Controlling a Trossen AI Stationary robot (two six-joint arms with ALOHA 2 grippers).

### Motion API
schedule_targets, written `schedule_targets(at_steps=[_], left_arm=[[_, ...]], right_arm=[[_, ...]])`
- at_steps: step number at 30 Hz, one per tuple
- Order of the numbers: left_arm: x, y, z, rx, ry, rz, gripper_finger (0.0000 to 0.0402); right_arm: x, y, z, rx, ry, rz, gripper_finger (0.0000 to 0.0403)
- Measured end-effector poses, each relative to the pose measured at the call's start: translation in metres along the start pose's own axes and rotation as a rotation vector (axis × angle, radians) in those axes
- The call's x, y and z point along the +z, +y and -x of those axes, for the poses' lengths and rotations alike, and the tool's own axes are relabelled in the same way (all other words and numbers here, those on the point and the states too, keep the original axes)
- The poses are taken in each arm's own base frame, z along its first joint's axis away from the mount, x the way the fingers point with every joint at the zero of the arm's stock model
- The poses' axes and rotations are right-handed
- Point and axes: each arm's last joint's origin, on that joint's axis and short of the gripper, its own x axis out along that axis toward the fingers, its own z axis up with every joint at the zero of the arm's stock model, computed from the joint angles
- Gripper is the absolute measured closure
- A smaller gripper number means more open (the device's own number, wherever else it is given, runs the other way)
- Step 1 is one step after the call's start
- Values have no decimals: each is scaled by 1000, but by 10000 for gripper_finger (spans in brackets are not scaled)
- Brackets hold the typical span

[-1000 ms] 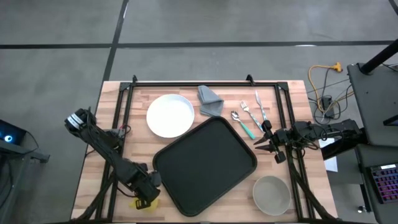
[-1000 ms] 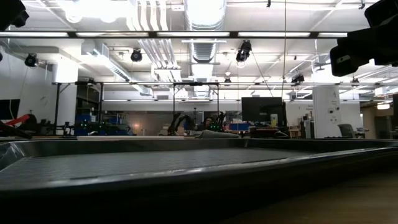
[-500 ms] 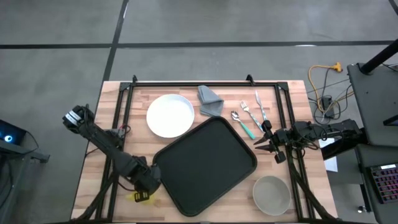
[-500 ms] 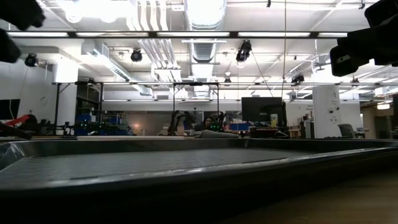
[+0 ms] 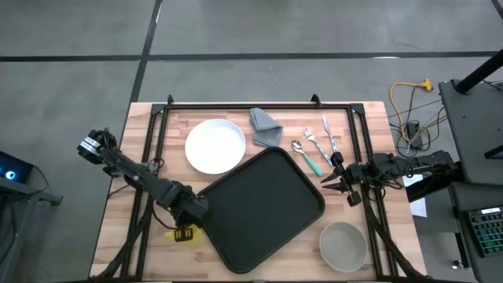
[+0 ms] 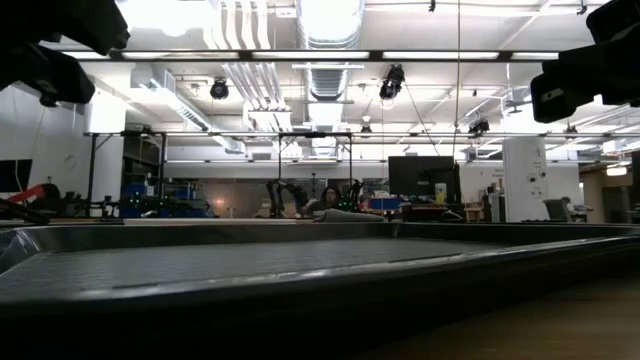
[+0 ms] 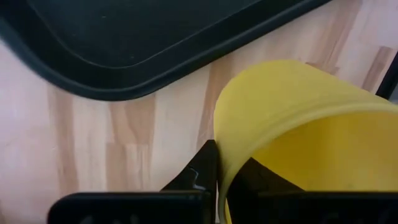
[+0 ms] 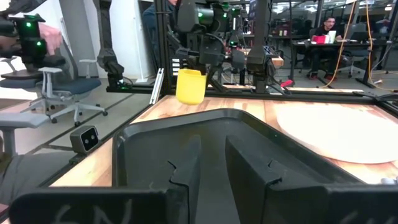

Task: Set up tray
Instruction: Put the yellow mug on the black tray

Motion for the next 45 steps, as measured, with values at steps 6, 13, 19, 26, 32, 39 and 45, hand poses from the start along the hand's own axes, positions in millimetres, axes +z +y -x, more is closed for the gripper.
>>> schedule_targets(at_steps=[6, 13, 19, 26, 32, 39, 45], left_arm=[[-6, 9, 10, 20, 20, 14, 401], [2, 21, 13, 27, 6, 13, 401], [12, 36, 17, 48, -22, -2, 401], [26, 59, 23, 77, -60, 68, 401], [32, 74, 26, 82, -75, 128, 401], [38, 83, 26, 103, -85, 127, 401], [44, 83, 17, 115, -47, 31, 401]], right_arm=[[0, 0, 0, 0, 0, 0, 335], [0, 0, 0, 0, 0, 0, 335], [0, 0, 0, 0, 0, 0, 335], [0, 0, 0, 0, 0, 0, 335], [0, 0, 0, 1, 0, 0, 335], [0, 0, 0, 0, -1, 0, 335], [0, 0, 0, 1, -1, 0, 335]])
